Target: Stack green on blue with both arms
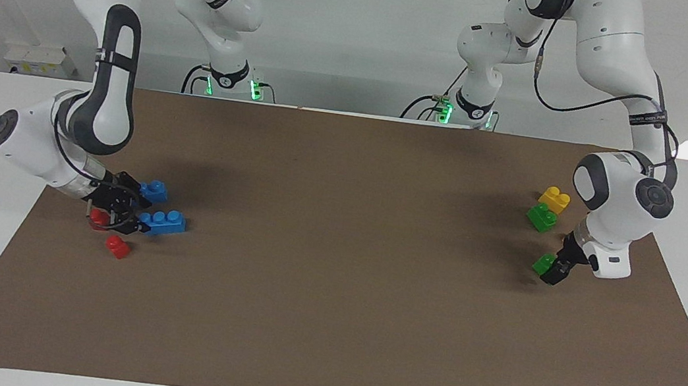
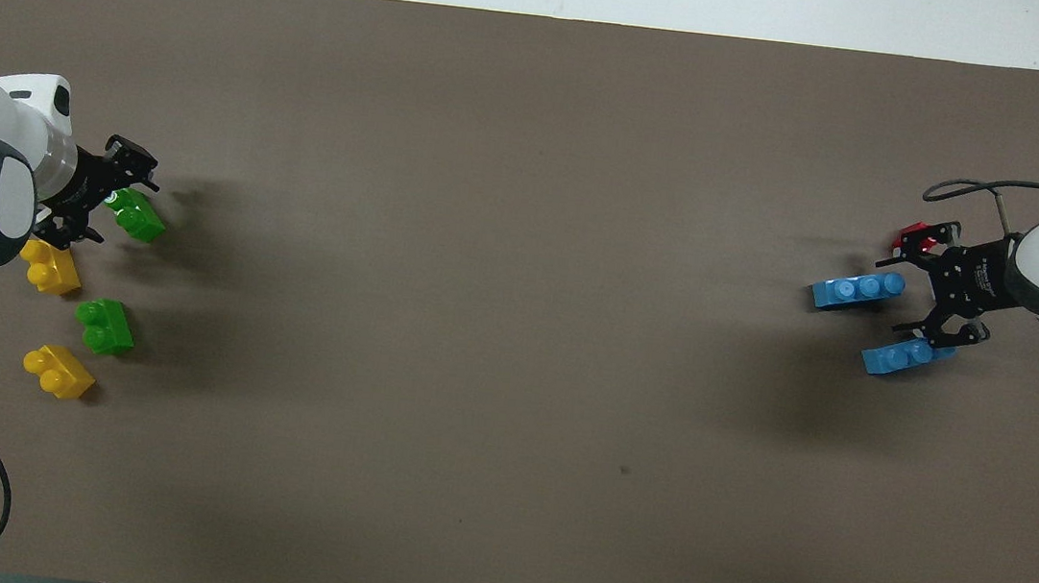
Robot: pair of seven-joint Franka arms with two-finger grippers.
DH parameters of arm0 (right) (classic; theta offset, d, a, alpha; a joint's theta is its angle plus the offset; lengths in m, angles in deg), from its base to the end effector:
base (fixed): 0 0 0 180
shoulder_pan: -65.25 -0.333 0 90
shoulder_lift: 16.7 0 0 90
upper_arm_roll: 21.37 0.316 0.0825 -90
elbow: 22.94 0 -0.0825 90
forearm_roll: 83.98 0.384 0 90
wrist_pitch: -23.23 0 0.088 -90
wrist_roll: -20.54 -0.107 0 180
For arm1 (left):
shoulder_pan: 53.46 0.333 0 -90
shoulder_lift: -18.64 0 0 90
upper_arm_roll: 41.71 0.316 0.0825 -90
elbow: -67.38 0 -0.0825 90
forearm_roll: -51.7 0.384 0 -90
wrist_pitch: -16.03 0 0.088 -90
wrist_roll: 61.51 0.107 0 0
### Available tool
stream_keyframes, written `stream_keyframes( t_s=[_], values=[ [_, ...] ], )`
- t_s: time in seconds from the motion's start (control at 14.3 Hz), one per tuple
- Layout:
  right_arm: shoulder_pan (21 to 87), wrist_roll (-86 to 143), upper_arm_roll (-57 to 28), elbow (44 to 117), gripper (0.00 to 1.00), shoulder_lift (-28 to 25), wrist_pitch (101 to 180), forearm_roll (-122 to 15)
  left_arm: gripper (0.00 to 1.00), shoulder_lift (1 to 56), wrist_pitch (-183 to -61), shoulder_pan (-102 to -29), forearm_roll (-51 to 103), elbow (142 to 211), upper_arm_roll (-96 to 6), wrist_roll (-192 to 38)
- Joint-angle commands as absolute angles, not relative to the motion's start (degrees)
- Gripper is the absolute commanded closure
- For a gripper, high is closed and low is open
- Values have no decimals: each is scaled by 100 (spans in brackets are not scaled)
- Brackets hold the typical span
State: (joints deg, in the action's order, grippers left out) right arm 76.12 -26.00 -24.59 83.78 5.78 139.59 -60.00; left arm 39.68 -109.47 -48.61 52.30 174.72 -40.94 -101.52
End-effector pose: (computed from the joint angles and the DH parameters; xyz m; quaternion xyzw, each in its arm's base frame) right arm 0.5995 -0.1248 0.2945 -0.7847 0.5880 0.1498 0.1272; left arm 0.6222 0.0611 0.3133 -0.9228 -0.3844 0.0220 0.0137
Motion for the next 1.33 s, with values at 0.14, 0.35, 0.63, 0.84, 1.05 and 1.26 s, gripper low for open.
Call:
stream_keyframes(
  t_s=[0.14,0.35,0.63,0.84,1.05,1.26],
  values=[
    [7659,-2472,-2418,8613,58,413,14215,-5867,11,4026,-11089,-4713,5319,17434,-4136,-9816],
    [7580,-2473,-2418,8499,100,456,14268,-5876,11,4026,-11247,-4721,5310,17478,-4136,-9816],
    [7150,-2595,-2401,7982,100,553,14321,-5850,13,4043,-11361,-4730,5310,17522,-4136,-9816],
    [6904,-3236,-2392,7612,100,597,14242,-5508,16,4034,-11493,-4748,5310,17662,-4136,-9816],
    [6492,-3456,-2392,7506,100,536,14250,-5393,28,4034,-11493,-4757,5310,17662,-4136,-9816],
    [5965,-4420,-2392,7436,100,395,14303,-5260,71,4034,-11502,-4774,5310,17662,-4136,-9825]
  ],
)
